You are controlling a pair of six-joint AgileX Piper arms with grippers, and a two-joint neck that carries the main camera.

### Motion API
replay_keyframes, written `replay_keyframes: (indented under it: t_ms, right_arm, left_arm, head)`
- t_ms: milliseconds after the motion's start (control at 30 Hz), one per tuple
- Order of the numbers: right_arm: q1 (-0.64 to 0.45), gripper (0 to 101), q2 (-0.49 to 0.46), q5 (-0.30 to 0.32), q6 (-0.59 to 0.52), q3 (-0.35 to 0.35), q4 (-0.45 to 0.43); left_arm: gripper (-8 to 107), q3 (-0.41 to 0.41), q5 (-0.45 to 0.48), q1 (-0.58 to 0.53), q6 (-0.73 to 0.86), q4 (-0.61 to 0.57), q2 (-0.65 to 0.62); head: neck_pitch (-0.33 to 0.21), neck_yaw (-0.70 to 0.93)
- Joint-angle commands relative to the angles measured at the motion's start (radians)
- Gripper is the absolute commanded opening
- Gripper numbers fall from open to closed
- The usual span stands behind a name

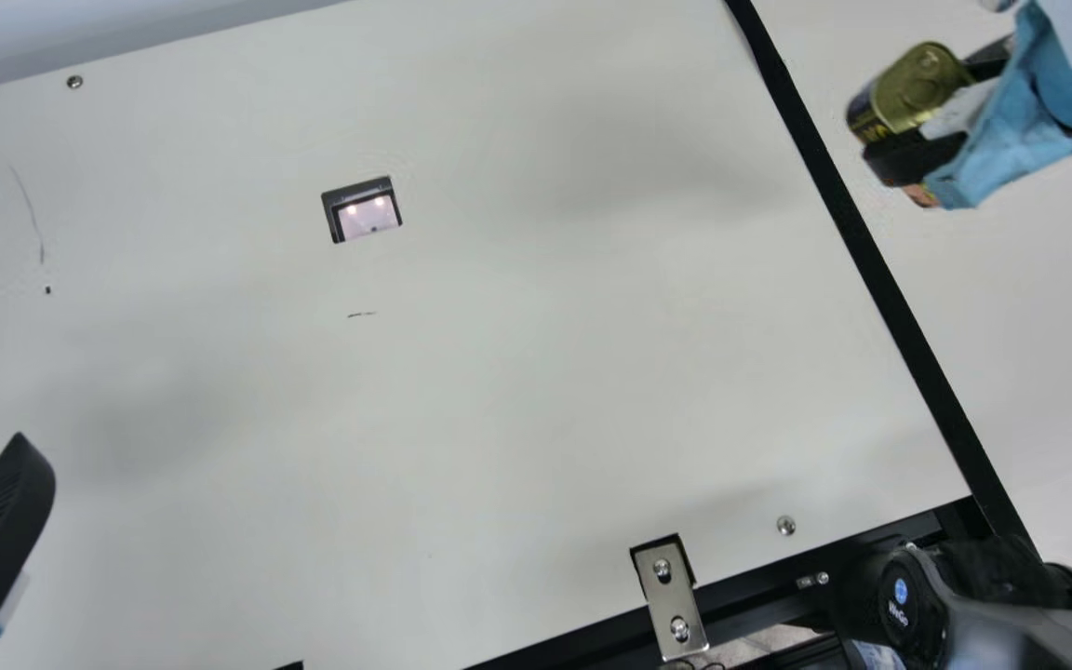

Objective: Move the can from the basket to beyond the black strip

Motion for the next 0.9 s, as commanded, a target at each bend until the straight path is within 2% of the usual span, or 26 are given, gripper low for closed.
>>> replay_keyframes:
  t_ms: [0,400,867]
  right_arm:
    - [-0.084,0,0.014,-0.001,-0.044,0.001,-0.009]
    - [-0.267,0,0.118,-0.037,-0.159,0.022,-0.039]
    - [-0.336,0,0.211,-0.147,-0.183,0.124,-0.035]
  left_arm:
    - [90,0.0,0.0,0.0,0.0,0.0,0.0]
    - [90,0.0,0.0,0.0,0.0,0.0,0.0]
    - [90,0.0,0.0,0.0,0.0,0.0,0.0]
  head:
    - [0.0,-0.019]
    - [0.028,-0.035]
    - [0.048,-0.004]
